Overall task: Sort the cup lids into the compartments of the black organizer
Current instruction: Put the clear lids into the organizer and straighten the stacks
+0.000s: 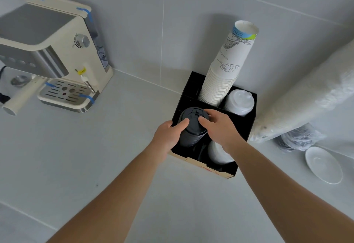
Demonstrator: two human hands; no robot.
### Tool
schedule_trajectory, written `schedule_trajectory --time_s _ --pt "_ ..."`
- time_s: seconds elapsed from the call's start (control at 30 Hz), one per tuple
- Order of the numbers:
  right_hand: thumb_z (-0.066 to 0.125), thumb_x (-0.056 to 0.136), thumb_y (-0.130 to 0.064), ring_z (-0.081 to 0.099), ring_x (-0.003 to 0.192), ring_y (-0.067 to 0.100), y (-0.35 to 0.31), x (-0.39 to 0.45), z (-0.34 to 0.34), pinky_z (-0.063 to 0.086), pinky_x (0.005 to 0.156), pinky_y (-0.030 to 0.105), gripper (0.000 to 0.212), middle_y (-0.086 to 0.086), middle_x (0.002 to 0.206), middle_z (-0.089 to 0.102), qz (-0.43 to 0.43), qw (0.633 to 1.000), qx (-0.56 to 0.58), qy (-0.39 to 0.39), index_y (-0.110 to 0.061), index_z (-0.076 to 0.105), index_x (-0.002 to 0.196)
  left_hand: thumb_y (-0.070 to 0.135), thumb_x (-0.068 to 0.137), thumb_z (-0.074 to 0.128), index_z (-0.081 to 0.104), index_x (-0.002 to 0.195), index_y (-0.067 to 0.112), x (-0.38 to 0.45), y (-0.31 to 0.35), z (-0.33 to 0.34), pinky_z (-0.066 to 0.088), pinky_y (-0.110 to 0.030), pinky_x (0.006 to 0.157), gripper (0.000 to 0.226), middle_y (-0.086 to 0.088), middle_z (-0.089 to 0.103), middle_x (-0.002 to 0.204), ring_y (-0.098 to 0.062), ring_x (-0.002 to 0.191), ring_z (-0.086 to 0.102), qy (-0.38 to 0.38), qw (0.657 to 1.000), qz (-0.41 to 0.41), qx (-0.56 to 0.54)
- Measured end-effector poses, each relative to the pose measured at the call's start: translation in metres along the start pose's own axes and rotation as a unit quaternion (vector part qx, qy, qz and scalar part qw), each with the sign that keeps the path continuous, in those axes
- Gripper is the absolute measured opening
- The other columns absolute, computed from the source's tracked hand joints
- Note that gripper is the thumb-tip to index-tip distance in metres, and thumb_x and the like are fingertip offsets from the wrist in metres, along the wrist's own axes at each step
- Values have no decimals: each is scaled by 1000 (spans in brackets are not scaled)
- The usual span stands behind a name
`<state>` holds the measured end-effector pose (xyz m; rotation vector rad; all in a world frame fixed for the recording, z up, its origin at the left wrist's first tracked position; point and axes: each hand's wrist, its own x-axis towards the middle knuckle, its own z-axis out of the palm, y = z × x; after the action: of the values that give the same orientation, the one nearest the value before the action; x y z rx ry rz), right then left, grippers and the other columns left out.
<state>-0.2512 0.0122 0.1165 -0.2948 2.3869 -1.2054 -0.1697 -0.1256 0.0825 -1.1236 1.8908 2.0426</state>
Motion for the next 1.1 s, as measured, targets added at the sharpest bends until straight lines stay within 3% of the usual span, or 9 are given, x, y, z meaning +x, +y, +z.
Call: schedule_trajectory --time_s 0.07,0.13,0.2,0.3,0.4,0.53,0.73,0.93,1.1 --pt "61 89 -33 71 101 16 3 3 2 54 100 45 15 -8 100 78 2 1000 7 -1 -42 71 96 70 66 63 56 128 3 2 -1 2 47 -45 103 92 -20 60 127 -32 118 58 -7 1000 -22 1" --pt "61 88 -35 71 101 16 5 7 3 54 99 46 14 -9 100 78 5 1000 10 -1 -44 70 93 74 62 60 64 104 10 8 -5 3 46 -45 105 76 -6 63 108 -23 107 60 -11 999 -36 -6" --pt "62 88 -36 71 100 17 8 11 2 55 98 48 14 -9 100 78 8 1000 18 -5 -45 70 93 73 64 59 60 94 20 12 -8 7 46 -44 105 60 1 60 107 -22 110 57 -18 999 -46 -22" --pt "63 90 -34 71 98 16 10 15 1 56 97 47 14 -9 99 78 10 999 34 -12 -43 71 96 73 63 62 58 121 20 16 -12 11 42 -40 109 79 9 57 107 -17 111 54 -41 995 -72 -61" --pt "63 92 -32 70 97 15 12 18 1 56 98 46 16 -7 101 78 13 999 45 -17 -39 72 103 66 78 62 48 138 22 12 -11 14 37 -36 113 76 12 52 112 -18 119 48 -65 987 -98 -114" --pt "64 91 -33 70 100 16 13 21 1 55 99 45 15 -8 100 78 20 998 51 -16 -43 71 97 61 83 60 49 134 30 11 -9 17 32 -36 115 61 7 49 124 -18 131 42 -81 980 -103 -149" --pt "63 90 -35 70 97 16 15 20 0 56 97 46 13 -8 99 77 22 998 52 -10 -44 70 93 63 83 59 39 147 25 14 -8 20 28 -43 117 77 -1 40 153 -26 142 34 -89 982 -98 -136" --pt "63 90 -35 71 99 24 20 13 -4 58 93 48 11 -8 94 77 39 997 61 11 -43 69 86 65 81 60 38 147 27 11 -7 23 27 -45 118 79 -1 37 156 -26 143 32 -100 981 -99 -133" --pt "62 91 -35 71 100 27 19 12 -3 59 92 50 11 -4 97 77 47 997 65 12 -40 70 96 66 80 60 39 147 28 9 -7 23 27 -45 118 80 -1 37 156 -25 144 32 -101 981 -100 -134"
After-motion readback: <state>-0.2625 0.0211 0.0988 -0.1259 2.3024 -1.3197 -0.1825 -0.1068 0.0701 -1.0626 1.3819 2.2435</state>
